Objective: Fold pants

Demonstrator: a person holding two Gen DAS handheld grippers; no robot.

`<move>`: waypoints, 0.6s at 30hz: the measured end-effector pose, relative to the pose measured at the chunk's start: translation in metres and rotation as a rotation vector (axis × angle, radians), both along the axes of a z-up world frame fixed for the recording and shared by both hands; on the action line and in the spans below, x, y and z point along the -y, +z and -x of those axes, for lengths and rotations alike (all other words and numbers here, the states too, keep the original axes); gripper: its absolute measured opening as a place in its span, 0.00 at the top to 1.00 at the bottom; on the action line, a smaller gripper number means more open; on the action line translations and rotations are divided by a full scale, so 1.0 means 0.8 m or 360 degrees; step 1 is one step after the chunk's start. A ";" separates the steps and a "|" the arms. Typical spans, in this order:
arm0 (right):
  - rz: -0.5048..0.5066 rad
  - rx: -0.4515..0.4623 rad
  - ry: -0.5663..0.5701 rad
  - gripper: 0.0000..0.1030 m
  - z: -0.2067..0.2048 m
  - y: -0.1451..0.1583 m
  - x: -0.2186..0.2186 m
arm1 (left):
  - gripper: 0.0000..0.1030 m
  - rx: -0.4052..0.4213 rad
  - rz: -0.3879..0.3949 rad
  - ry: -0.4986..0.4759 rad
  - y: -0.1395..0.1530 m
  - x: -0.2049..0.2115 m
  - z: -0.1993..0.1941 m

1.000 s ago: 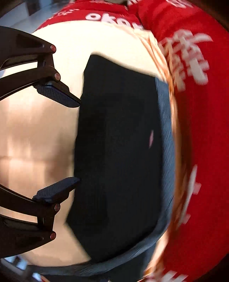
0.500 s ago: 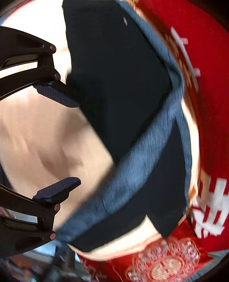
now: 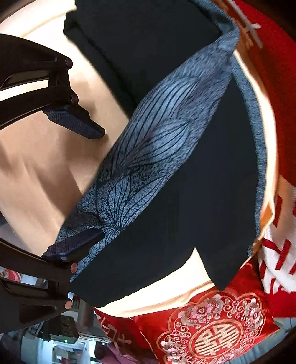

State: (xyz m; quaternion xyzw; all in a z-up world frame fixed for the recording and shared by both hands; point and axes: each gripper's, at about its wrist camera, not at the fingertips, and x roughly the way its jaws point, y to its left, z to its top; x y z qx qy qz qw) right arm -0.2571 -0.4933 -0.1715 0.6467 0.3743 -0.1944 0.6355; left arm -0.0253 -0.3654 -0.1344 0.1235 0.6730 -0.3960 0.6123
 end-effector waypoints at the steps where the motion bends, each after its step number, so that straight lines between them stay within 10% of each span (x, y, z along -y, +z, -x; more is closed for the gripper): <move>1: -0.0055 0.0063 -0.0002 0.46 0.002 -0.004 0.003 | 0.20 0.0008 0.0010 0.0018 0.000 0.001 0.001; 4: -0.0186 0.0153 -0.0006 0.57 0.004 -0.012 0.004 | 0.23 -0.0007 0.0044 0.0065 0.001 0.002 0.001; 5: -0.0203 0.0141 -0.0007 0.76 0.004 -0.013 0.004 | 0.38 -0.0016 0.0048 0.0074 0.001 0.004 0.002; 7: -0.0227 0.0095 -0.0027 0.81 0.002 -0.009 0.009 | 0.67 -0.0059 0.0032 0.0071 0.000 0.008 0.002; 18: 0.0176 0.0395 0.0149 0.86 -0.113 0.159 0.140 | 0.75 0.0061 0.0248 0.0145 0.088 0.059 -0.046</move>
